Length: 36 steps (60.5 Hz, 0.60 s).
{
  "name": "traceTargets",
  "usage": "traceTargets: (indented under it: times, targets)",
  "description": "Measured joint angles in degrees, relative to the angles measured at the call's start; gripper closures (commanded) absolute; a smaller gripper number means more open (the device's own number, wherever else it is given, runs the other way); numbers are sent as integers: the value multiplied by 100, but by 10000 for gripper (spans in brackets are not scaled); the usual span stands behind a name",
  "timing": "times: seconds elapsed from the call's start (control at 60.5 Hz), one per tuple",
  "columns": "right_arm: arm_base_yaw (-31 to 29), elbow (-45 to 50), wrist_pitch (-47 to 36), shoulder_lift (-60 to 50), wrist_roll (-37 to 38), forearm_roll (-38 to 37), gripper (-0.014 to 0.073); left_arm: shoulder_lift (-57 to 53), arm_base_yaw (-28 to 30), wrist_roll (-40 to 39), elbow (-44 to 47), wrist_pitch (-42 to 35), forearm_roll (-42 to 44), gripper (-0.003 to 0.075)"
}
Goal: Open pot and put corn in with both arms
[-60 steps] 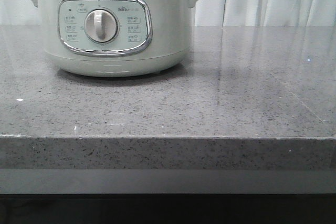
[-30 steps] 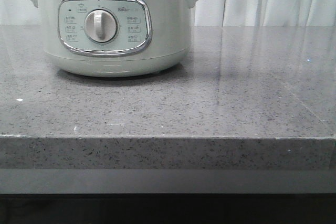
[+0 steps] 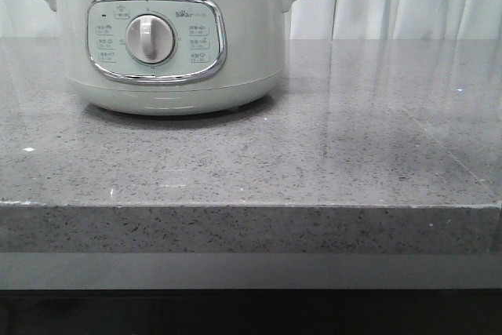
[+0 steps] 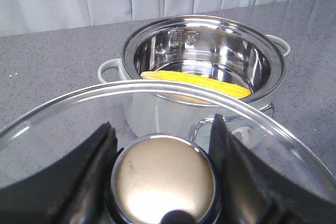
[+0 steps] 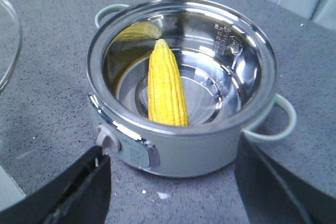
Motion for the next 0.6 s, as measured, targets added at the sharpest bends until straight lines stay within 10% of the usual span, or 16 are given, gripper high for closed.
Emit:
traceTargets:
  times: [0.595]
  targets:
    - [0,2512,-929,-2614,0,4,74,0,0,0,0,0,0,480]
